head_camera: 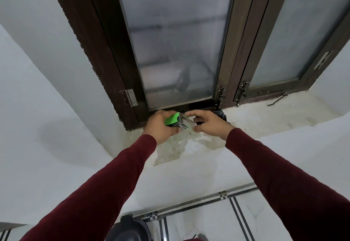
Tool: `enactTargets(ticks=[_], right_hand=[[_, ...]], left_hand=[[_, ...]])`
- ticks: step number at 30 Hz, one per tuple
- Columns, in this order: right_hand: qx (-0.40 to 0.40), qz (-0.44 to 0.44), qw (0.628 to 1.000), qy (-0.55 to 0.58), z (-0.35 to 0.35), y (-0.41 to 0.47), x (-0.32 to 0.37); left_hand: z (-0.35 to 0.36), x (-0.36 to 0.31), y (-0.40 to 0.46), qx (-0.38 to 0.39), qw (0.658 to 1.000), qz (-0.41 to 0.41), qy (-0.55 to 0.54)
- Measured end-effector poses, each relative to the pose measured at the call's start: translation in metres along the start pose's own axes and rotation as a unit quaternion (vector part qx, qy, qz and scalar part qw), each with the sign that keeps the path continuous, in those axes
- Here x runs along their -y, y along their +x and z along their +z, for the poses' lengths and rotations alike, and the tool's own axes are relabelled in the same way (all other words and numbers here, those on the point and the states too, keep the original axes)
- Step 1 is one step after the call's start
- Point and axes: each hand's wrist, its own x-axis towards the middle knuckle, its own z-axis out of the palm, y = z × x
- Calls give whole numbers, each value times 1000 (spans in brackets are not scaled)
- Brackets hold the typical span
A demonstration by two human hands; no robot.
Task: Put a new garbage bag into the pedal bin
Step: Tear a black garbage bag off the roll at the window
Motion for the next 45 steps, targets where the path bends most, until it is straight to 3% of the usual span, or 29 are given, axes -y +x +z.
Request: enactTargets(ticks=[4, 16, 25, 36, 41, 45], right_hand=[[37, 6, 998, 59, 0, 1, -3], [-169, -3, 964, 207, 24, 8, 2], [-59, 1, 978, 199, 18, 1, 8], [-57, 12, 989, 136, 17, 9, 17], [-127, -13, 979, 157, 22, 9, 15], [-77, -5, 986, 145, 26, 8, 18]], left_hand=[[-3, -1, -2, -3, 1000, -3, -13], [-8, -10, -8, 7, 1000, 22, -18], [-8, -2, -4, 14, 1000, 20, 6], [-8, 0, -4, 17, 999, 29, 22], [-12, -2, -4, 8, 999, 34, 26], [-14, -1, -6, -7, 999, 30, 40]])
